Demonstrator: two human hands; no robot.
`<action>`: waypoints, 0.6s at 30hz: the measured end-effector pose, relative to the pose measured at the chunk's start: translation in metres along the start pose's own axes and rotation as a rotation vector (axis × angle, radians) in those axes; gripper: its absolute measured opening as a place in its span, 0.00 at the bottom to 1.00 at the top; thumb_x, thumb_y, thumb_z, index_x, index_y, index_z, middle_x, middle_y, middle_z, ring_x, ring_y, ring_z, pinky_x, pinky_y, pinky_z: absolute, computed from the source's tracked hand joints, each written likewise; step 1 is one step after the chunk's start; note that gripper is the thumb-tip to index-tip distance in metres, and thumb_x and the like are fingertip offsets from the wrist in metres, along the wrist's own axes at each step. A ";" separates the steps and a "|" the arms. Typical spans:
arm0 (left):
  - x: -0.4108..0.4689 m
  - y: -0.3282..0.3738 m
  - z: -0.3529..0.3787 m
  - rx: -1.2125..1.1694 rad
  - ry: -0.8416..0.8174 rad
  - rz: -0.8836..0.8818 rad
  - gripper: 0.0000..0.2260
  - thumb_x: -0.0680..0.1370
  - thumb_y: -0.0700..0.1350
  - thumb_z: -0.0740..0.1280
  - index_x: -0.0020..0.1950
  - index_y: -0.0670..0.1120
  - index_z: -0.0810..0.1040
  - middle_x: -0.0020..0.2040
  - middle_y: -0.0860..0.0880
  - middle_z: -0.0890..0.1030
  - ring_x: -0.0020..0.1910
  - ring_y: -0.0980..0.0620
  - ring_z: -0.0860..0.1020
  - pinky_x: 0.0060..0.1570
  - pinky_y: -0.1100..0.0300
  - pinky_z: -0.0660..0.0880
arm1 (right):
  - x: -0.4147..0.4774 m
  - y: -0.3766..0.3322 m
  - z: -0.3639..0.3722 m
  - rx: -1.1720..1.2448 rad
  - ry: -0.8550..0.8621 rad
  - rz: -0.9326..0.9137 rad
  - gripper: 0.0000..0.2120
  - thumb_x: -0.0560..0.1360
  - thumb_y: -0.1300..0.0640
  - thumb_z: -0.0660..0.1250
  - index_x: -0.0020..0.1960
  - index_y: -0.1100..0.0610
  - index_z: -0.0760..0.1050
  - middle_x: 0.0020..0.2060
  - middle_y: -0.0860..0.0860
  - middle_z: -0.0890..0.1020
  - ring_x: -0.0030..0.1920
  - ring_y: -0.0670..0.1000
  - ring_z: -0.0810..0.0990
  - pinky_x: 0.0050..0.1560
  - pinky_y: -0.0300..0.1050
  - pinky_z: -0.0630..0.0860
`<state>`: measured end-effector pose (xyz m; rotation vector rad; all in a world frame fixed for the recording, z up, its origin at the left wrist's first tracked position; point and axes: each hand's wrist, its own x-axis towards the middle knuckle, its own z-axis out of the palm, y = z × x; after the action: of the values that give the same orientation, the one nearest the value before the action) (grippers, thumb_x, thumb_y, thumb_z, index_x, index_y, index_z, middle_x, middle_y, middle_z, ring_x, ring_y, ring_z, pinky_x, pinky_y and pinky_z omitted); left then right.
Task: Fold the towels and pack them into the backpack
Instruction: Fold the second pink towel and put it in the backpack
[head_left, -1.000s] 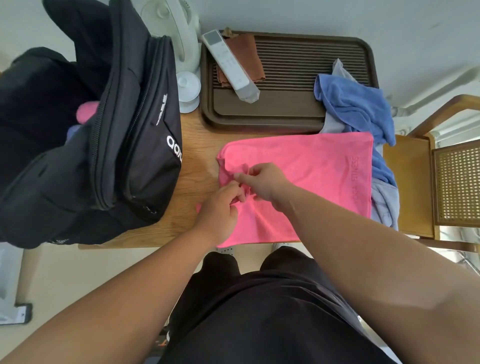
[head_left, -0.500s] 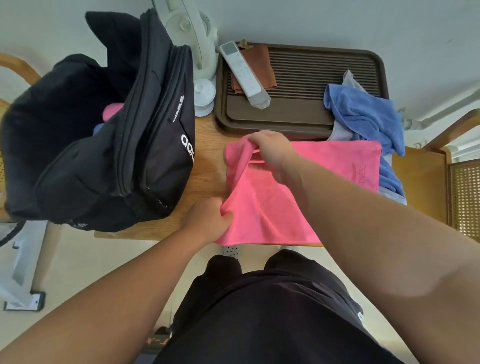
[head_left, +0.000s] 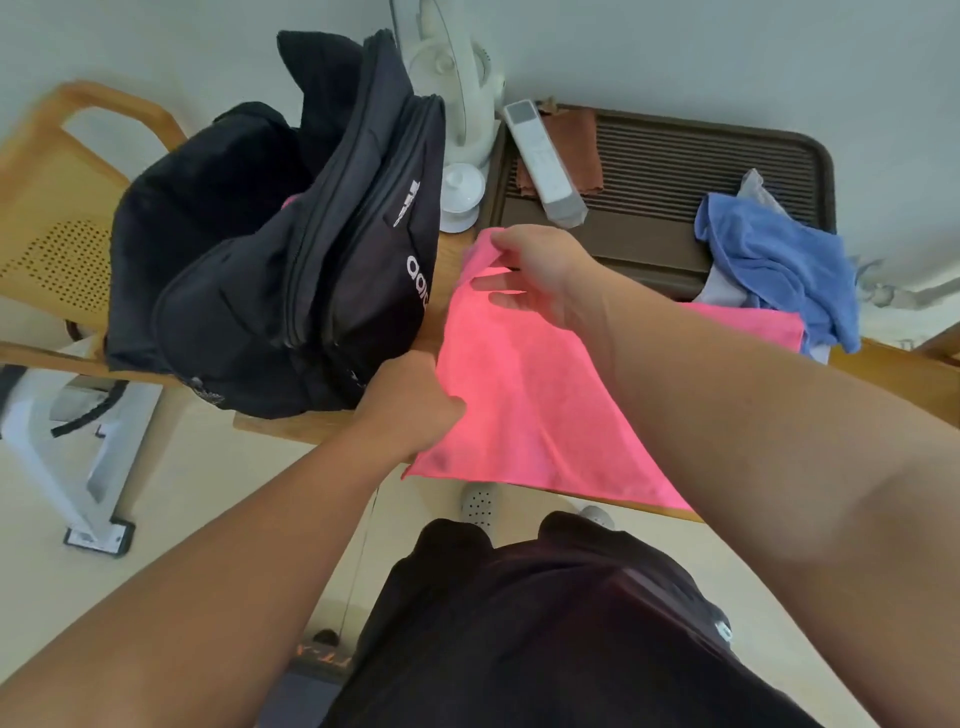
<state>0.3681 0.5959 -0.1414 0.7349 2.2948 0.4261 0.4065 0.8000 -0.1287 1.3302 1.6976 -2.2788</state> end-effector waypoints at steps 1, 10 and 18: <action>0.000 0.003 0.003 0.007 0.013 0.002 0.10 0.66 0.47 0.65 0.44 0.45 0.76 0.41 0.46 0.80 0.41 0.41 0.80 0.41 0.51 0.79 | -0.001 0.003 -0.005 -0.020 0.015 -0.003 0.08 0.80 0.55 0.62 0.54 0.56 0.78 0.44 0.54 0.84 0.44 0.53 0.87 0.45 0.47 0.79; 0.001 0.074 0.072 -0.114 -0.085 0.027 0.06 0.69 0.40 0.70 0.44 0.44 0.76 0.40 0.46 0.81 0.41 0.44 0.81 0.41 0.47 0.79 | -0.007 0.033 -0.098 -0.042 0.178 0.044 0.06 0.78 0.59 0.63 0.44 0.54 0.76 0.35 0.50 0.81 0.34 0.50 0.83 0.41 0.46 0.75; 0.014 0.116 0.146 -0.147 -0.210 0.046 0.09 0.70 0.37 0.67 0.48 0.45 0.76 0.44 0.47 0.81 0.44 0.44 0.80 0.43 0.49 0.79 | -0.005 0.070 -0.154 -0.167 0.383 0.004 0.16 0.74 0.67 0.64 0.57 0.51 0.73 0.41 0.56 0.81 0.30 0.53 0.80 0.29 0.42 0.74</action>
<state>0.5053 0.7098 -0.1976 0.7235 2.0312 0.5085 0.5363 0.8900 -0.1890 1.8143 1.9303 -1.9175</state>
